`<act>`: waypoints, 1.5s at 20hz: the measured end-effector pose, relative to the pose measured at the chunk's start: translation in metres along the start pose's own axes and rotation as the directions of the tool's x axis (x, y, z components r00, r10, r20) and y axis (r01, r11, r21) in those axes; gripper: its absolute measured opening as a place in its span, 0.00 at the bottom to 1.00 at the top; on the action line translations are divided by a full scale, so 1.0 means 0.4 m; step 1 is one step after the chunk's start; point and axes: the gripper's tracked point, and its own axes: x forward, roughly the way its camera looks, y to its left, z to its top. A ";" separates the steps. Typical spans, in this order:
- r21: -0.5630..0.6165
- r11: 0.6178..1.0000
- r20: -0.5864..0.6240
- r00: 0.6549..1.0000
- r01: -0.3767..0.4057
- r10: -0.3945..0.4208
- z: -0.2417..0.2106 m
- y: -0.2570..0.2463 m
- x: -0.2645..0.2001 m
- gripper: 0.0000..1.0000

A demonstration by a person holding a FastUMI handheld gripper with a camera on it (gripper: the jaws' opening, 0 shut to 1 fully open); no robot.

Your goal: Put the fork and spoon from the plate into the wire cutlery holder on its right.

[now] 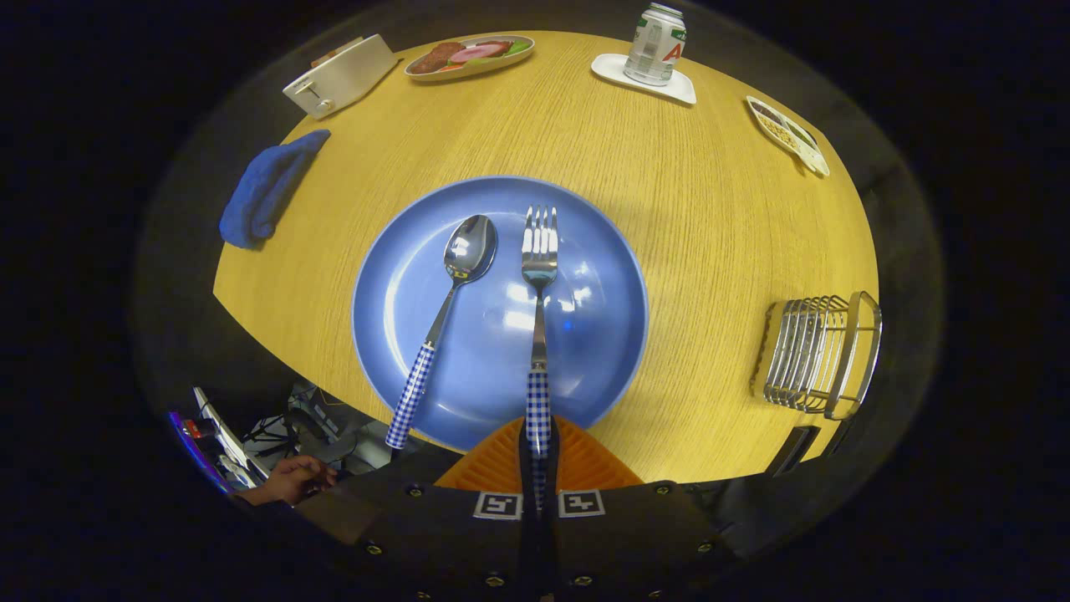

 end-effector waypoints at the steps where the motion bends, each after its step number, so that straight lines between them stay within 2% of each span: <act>1: 0.000 1.000 -0.008 1.000 -0.019 0.019 -0.003 -0.010 -0.015 0.01; 4: 0.023 0.995 -0.042 0.995 -0.094 0.095 -0.016 -0.032 -0.079 0.02; 6: 0.032 0.993 -0.053 0.992 -0.114 0.116 -0.030 -0.069 -0.130 0.02; 11: 0.043 0.994 -0.077 0.992 -0.098 0.101 -0.077 -0.188 -0.242 0.01; 18: 0.041 0.999 -0.201 0.980 -0.004 0.012 -0.203 -0.375 -0.349 0.01; 24: 0.103 0.994 -0.284 0.959 0.022 0.008 -0.235 -0.461 -0.376 0.01; 30: 0.085 0.996 -0.395 0.919 0.011 0.024 -0.206 -0.506 -0.356 0.01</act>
